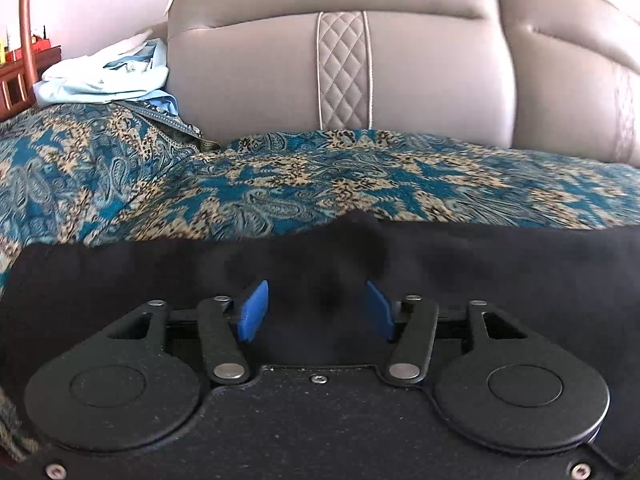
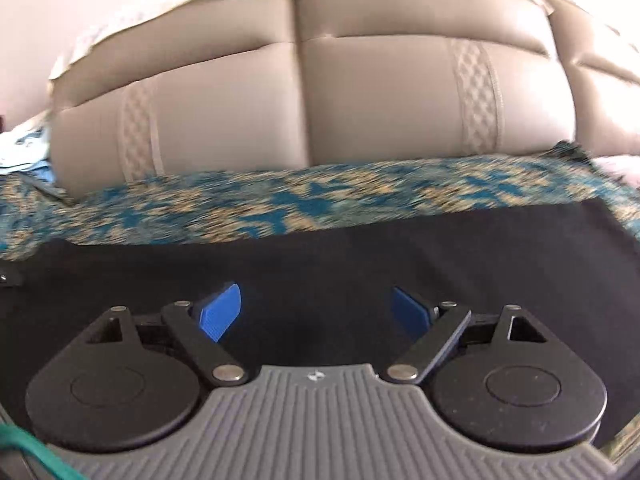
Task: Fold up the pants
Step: 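Open both tools and release the folded trousers onto the blanket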
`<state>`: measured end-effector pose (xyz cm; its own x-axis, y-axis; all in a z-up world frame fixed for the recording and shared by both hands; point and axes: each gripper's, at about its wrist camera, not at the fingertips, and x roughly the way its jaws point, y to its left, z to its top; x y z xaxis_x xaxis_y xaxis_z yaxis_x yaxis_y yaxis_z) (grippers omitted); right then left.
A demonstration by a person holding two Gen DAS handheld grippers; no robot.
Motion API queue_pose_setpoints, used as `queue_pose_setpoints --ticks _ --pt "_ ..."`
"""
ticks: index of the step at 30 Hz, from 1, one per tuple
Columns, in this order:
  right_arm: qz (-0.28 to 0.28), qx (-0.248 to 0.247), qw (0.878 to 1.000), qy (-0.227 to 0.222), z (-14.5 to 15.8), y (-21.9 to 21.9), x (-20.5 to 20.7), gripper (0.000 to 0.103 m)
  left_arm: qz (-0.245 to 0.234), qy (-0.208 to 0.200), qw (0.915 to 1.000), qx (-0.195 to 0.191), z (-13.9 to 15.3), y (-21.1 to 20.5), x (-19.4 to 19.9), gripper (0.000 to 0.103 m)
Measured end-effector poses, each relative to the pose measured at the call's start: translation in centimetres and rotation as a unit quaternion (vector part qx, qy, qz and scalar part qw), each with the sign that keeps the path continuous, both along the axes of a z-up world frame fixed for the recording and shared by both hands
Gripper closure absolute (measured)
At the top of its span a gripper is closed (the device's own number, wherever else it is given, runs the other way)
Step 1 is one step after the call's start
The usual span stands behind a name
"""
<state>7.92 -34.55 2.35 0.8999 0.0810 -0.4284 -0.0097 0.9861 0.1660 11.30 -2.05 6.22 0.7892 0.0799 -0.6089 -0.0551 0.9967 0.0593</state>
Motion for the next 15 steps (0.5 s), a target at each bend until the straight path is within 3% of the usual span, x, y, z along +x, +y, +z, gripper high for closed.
queue_pose_setpoints --ticks 5,15 --pt "0.043 0.013 0.999 0.011 -1.1 3.2 -1.5 0.01 0.033 0.001 0.9994 -0.009 -0.8 2.3 -4.5 0.045" --pt "0.079 -0.061 0.995 -0.022 -2.8 8.8 -6.0 0.007 0.086 0.003 0.9963 0.006 -3.8 5.3 -10.5 0.043"
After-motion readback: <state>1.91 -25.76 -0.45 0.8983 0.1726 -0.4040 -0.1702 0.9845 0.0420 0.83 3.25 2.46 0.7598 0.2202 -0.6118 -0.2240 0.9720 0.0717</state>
